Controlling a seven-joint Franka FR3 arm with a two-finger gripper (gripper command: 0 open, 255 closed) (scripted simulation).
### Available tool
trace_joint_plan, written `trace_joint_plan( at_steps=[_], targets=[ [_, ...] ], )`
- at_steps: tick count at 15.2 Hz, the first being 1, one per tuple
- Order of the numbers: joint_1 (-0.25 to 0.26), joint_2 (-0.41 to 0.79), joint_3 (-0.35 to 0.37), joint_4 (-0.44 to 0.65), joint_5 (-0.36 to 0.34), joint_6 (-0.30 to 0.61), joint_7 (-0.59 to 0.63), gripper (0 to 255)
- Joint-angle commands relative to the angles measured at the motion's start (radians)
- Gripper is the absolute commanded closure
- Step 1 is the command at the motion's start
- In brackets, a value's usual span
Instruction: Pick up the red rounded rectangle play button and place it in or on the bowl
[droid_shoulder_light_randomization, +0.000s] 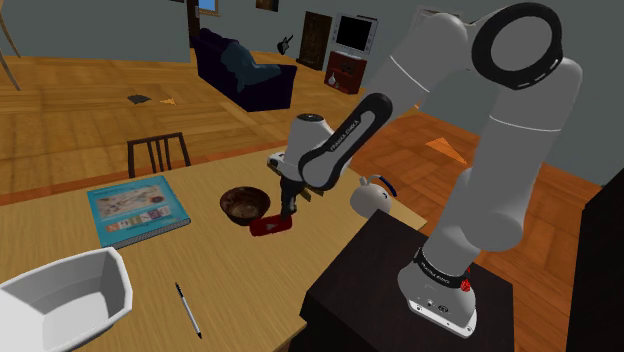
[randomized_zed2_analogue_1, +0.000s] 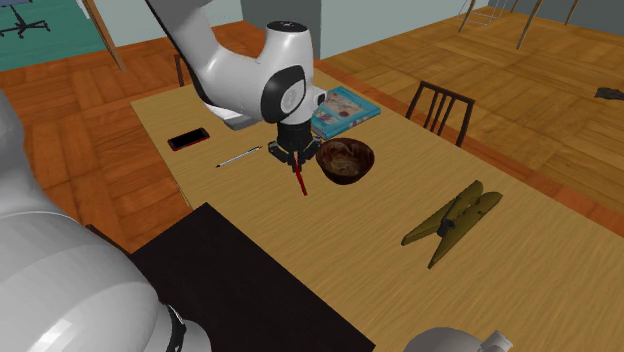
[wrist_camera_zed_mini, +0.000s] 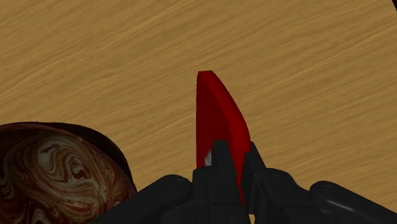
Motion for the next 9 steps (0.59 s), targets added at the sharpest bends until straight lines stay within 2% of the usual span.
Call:
trace_joint_plan(
  at_steps=[1,9],
  targets=[
    [0.000,-0.031,0.000,-0.002,0.000,-0.029,0.001,255],
    [-0.001,-0.141,0.000,0.004,0.000,-0.146,0.004,255]
  ],
)
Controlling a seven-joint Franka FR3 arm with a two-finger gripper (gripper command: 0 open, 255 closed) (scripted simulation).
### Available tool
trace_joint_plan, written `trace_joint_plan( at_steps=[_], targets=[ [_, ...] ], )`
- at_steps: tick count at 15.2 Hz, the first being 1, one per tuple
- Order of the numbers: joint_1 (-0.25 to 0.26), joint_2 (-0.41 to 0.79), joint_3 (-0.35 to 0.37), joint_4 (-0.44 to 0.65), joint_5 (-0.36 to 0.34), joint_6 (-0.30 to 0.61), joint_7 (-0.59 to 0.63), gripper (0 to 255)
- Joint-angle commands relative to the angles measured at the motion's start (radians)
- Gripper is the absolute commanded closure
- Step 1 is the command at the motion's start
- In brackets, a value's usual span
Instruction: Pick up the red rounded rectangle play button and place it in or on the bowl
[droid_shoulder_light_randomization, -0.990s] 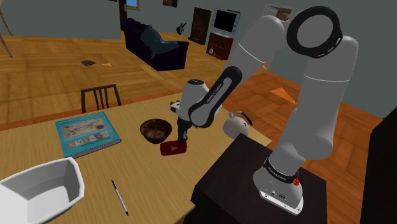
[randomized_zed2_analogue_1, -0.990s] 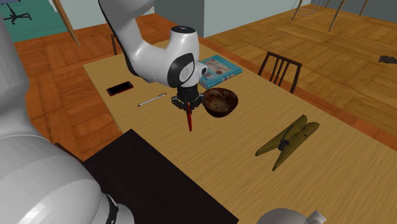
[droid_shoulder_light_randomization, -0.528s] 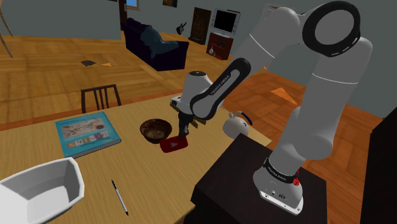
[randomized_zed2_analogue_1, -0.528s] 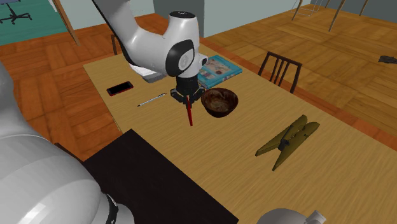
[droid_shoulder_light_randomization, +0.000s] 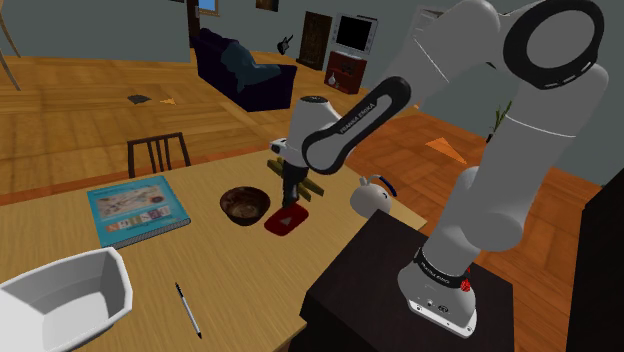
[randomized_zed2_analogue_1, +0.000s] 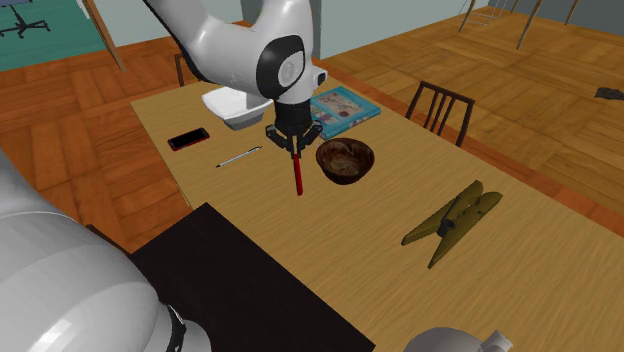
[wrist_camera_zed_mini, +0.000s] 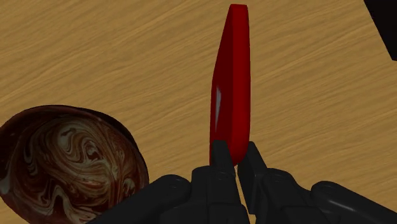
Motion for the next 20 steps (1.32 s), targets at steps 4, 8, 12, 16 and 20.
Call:
trace_joint_plan(
  at_steps=[4,8,12,16,20],
  targets=[
    [-0.001,-0.065,-0.001,0.012,0.000,-0.077,0.001,255],
    [-0.001,-0.103,-0.001,0.022,-0.001,-0.125,0.002,255],
    [-0.021,-0.005,-0.023,0.188,-0.007,-0.195,-0.033,255],
    [-0.040,0.098,-0.039,0.367,-0.008,-0.271,-0.065,255],
    [-0.058,0.208,-0.050,0.562,-0.006,-0.357,-0.092,255]
  ],
)
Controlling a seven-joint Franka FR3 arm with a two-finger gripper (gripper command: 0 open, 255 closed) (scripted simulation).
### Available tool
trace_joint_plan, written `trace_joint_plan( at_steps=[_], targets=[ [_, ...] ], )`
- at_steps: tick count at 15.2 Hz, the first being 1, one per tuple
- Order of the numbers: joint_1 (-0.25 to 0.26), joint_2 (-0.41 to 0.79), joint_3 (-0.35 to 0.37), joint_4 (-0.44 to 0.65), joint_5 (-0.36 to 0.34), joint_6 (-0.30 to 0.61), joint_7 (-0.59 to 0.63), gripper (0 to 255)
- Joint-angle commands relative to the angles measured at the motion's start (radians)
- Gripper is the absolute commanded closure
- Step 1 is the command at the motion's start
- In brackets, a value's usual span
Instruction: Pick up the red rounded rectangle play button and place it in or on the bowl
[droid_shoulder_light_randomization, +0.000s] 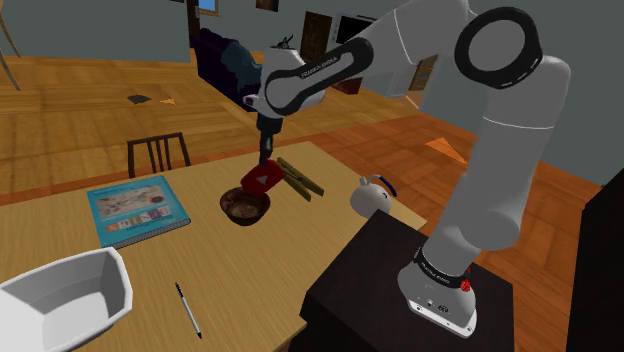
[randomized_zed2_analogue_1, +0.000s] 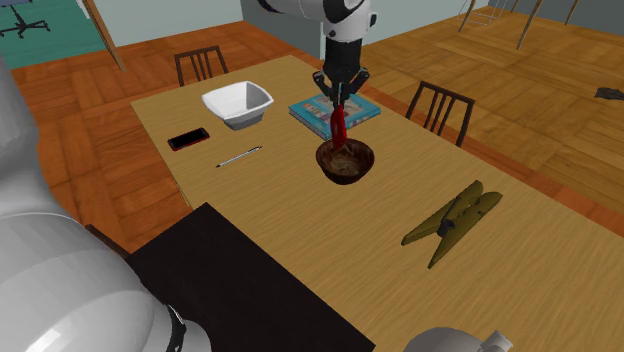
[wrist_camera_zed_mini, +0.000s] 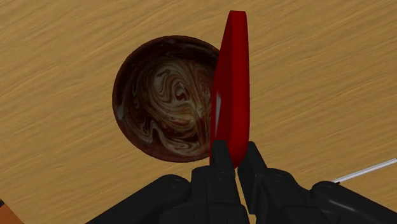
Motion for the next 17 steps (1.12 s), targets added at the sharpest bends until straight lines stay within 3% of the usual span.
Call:
trace_joint_plan(
  at_steps=[1,3,17],
  targets=[
    [-0.008,0.057,-0.005,0.100,0.001,-0.045,-0.012,255],
    [-0.018,0.122,-0.009,0.217,0.003,-0.097,-0.025,255],
    [-0.019,0.221,-0.006,0.163,0.009,0.057,-0.033,255]
  ],
)
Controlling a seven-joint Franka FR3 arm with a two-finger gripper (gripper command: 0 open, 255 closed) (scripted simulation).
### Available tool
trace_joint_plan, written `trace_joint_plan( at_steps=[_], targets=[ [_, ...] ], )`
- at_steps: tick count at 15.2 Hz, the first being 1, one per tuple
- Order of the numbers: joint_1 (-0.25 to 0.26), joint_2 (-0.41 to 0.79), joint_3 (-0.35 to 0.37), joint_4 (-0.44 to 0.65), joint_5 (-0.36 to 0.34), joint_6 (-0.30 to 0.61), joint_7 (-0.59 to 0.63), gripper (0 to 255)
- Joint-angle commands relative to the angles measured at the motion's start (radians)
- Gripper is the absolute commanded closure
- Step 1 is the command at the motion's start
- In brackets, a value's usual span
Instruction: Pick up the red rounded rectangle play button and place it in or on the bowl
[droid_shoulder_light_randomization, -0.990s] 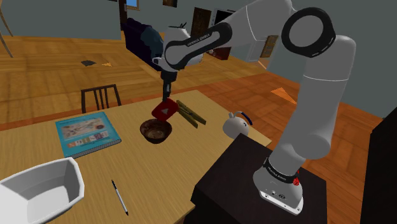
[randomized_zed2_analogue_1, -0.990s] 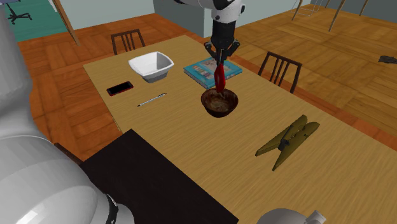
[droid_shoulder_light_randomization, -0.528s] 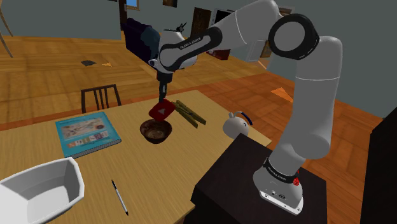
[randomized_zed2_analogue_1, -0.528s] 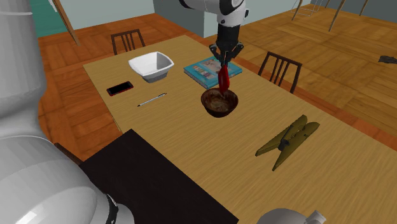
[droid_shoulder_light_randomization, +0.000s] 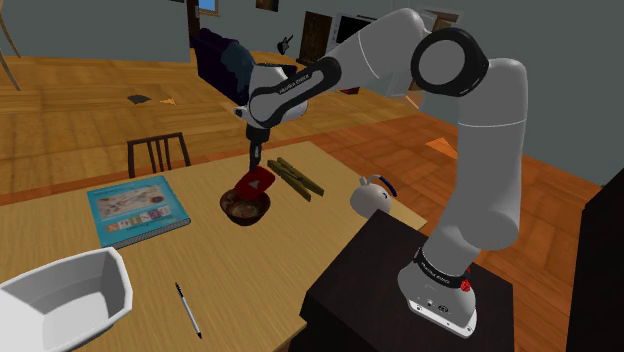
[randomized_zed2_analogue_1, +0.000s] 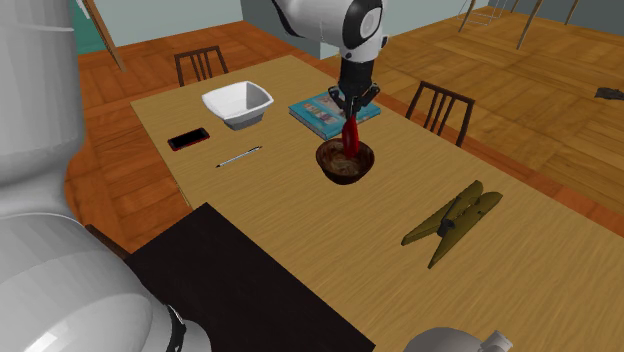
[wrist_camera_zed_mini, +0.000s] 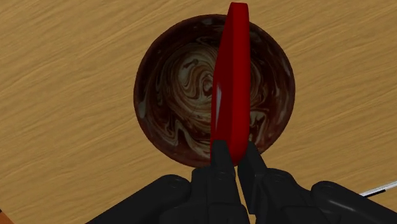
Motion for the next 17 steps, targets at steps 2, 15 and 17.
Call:
trace_joint_plan(
  at_steps=[2,15,17],
  targets=[
    [-0.001,0.022,0.001,-0.009,0.002,0.032,-0.003,255],
    [-0.002,0.089,0.003,-0.017,0.005,0.106,-0.007,255],
    [-0.002,0.089,0.003,-0.017,0.005,0.106,-0.007,255]
  ],
)
